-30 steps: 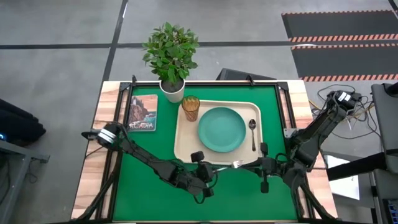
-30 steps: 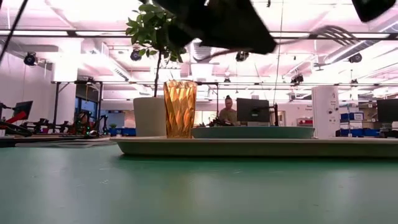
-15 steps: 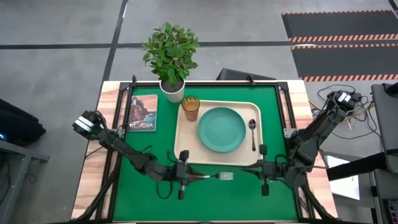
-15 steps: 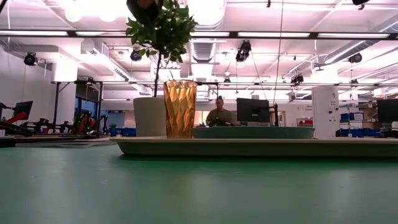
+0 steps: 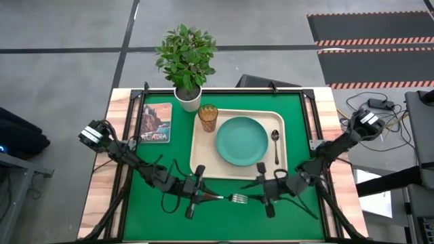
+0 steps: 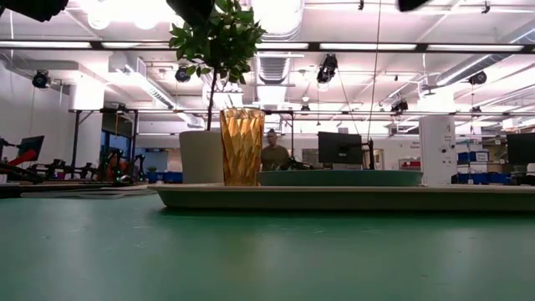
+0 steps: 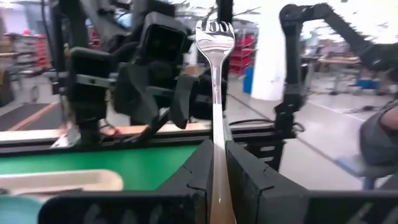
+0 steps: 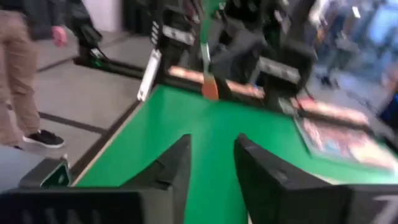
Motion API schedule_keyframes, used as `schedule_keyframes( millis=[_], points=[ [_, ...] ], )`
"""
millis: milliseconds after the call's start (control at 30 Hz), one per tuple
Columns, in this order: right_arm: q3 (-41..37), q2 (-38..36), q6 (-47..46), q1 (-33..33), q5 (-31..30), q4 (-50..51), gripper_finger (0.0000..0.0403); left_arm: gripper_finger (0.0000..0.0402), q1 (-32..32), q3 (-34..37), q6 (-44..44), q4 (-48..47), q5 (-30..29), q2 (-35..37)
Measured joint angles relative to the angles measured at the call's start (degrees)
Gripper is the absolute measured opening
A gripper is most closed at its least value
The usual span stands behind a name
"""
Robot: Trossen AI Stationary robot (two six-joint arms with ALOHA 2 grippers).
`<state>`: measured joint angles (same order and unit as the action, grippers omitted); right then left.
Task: Pick and place plate/cup/fork/spoon on tray
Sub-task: Put the orange fork on the white serving tray beside the blue plate
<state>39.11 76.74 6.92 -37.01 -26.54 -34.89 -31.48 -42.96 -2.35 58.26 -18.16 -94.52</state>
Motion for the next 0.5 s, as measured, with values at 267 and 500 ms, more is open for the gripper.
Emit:
schedule_keyframes(
  millis=[267,500],
  points=[
    [2.1,6.04,10.72,6.46,11.97,-15.28,0.0182,0.0018,0.03,0.11,-0.22,3.32,4.15,-0.02],
    [9.1,12.71,11.86,10.89,23.62,-15.1,0.0196,0.0019,0.42,0.24,-0.23,3.23,4.14,-0.04]
  ],
)
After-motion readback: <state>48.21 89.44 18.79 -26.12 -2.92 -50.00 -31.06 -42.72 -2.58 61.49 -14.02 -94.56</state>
